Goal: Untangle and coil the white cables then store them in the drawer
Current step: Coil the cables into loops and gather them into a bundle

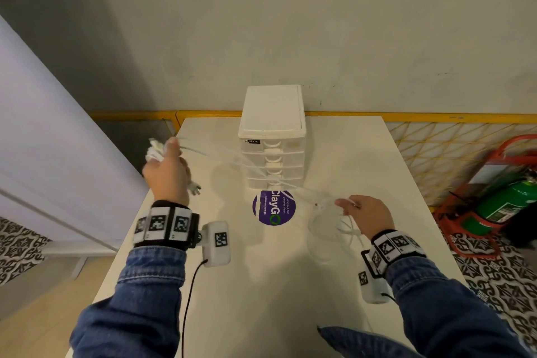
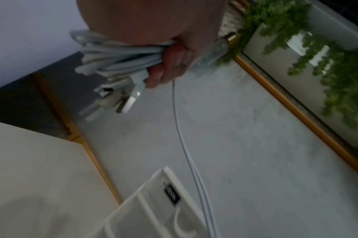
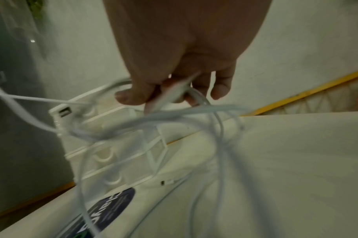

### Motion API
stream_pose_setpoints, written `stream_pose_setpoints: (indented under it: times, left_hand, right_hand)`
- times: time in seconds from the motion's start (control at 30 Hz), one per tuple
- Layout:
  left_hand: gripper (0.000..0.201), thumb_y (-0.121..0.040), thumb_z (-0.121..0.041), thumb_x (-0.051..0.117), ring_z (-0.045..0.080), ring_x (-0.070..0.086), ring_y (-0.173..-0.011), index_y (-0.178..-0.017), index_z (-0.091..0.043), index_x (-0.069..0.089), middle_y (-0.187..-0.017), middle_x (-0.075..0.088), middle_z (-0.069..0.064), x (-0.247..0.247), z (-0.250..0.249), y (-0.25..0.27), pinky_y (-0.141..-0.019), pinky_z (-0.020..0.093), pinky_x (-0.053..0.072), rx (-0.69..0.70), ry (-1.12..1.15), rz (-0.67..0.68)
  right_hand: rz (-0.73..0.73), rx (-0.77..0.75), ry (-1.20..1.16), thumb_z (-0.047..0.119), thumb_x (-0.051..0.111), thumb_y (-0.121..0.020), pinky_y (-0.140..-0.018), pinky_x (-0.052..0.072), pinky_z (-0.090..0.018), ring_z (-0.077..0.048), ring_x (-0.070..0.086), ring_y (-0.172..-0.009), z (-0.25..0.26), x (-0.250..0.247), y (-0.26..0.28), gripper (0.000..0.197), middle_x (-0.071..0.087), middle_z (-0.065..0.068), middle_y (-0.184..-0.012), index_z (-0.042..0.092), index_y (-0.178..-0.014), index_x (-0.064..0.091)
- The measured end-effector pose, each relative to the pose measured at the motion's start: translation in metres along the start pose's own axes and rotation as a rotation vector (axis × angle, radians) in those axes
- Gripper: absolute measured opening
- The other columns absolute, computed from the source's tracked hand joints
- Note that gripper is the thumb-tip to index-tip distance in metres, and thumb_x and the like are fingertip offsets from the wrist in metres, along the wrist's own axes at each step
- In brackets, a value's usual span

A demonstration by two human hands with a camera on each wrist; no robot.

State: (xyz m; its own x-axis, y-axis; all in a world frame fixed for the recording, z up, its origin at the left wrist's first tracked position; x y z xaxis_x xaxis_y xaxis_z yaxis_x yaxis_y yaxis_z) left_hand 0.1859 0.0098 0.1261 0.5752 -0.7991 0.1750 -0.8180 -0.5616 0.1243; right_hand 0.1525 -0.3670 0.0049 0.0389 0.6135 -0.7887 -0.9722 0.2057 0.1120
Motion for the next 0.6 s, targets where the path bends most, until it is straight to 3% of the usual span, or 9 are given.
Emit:
stream_pose_setpoints:
  times: [0.1,0.2,0.33,0.4,0.47,0.53,0.6]
  left_hand:
    - [0.021,-0.090,-0.029,0.059,0.005,0.043,-0.046,-0.076,-0.018,0.048,-0.062,0.049,-0.003,-0.012,-0.013,-0.008,-0.041,0.017,0.040,0.059,-0.005,-0.060]
    - [0.020,-0.089,-0.030,0.059,0.003,0.044,-0.040,-0.075,-0.019,0.050,-0.061,0.050,-0.003,-0.018,-0.013,-0.011,-0.043,0.019,0.040,0.102,-0.010,-0.101]
    - [0.017,-0.087,-0.034,0.061,0.005,0.053,-0.053,-0.083,-0.019,0.053,-0.069,0.056,-0.005,-0.037,-0.012,-0.017,-0.054,0.020,0.048,0.091,0.042,-0.237]
    - [0.016,-0.087,-0.032,0.061,0.004,0.054,-0.060,-0.081,-0.021,0.050,-0.074,0.055,-0.005,-0.044,-0.014,-0.019,-0.058,0.018,0.049,0.082,0.066,-0.288]
    - [0.015,-0.088,-0.032,0.060,0.004,0.054,-0.060,-0.086,-0.019,0.051,-0.075,0.055,-0.005,-0.043,-0.011,-0.017,-0.057,0.017,0.049,0.071,0.050,-0.263]
    - [0.020,-0.088,-0.033,0.060,0.004,0.051,-0.052,-0.091,-0.014,0.054,-0.069,0.054,-0.003,-0.033,-0.005,-0.013,-0.051,0.020,0.046,0.073,0.002,-0.165]
    - [0.020,-0.090,-0.033,0.059,0.005,0.045,-0.042,-0.083,-0.014,0.054,-0.061,0.050,-0.002,-0.017,0.003,-0.007,-0.046,0.022,0.040,0.048,-0.080,-0.027]
  right_hand:
    - [-0.051,0.066,-0.062,0.049,0.040,-0.093,-0.055,0.034,-0.032,-0.026,0.053,-0.064,-0.018,-0.005,0.001,0.047,0.054,-0.001,-0.060,0.017,-0.059,0.050]
    - [-0.116,0.207,-0.117,0.040,0.037,-0.096,-0.065,0.034,-0.033,-0.029,0.052,-0.070,-0.033,-0.002,0.001,0.045,0.052,-0.005,-0.064,0.012,-0.064,0.051]
    - [-0.087,0.413,-0.118,0.033,0.034,-0.098,-0.076,0.039,-0.036,-0.030,0.052,-0.079,-0.066,0.002,0.001,0.044,0.061,-0.021,-0.091,0.005,-0.079,0.061]
    - [0.005,0.499,-0.049,0.020,0.037,-0.098,-0.084,0.044,-0.038,-0.033,0.057,-0.093,-0.085,0.006,0.005,0.030,0.062,-0.021,-0.110,0.005,-0.102,0.062]
    - [0.081,0.570,0.005,0.012,0.037,-0.097,-0.084,0.049,-0.038,-0.033,0.059,-0.100,-0.106,0.014,0.006,0.028,0.061,-0.016,-0.120,0.006,-0.118,0.054]
    - [0.133,0.589,0.014,0.022,0.034,-0.097,-0.089,0.050,-0.041,-0.034,0.058,-0.102,-0.115,0.025,0.001,0.036,0.061,-0.017,-0.122,0.002,-0.120,0.053]
    - [0.132,0.574,-0.029,0.024,0.038,-0.095,-0.095,0.046,-0.042,-0.037,0.056,-0.109,-0.098,0.027,0.002,0.039,0.057,-0.021,-0.125,-0.002,-0.119,0.053]
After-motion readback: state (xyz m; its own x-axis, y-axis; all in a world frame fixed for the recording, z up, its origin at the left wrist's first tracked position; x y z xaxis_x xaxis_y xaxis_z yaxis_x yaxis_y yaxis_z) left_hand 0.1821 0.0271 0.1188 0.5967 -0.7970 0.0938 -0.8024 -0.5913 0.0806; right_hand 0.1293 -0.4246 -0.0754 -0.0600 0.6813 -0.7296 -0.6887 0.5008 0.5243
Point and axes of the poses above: each hand's wrist, its own y-axis away from the middle knuckle, its own x-axis out of the palm, z = x × y, the point moved 5 cm from there along -y, towards the middle knuckle
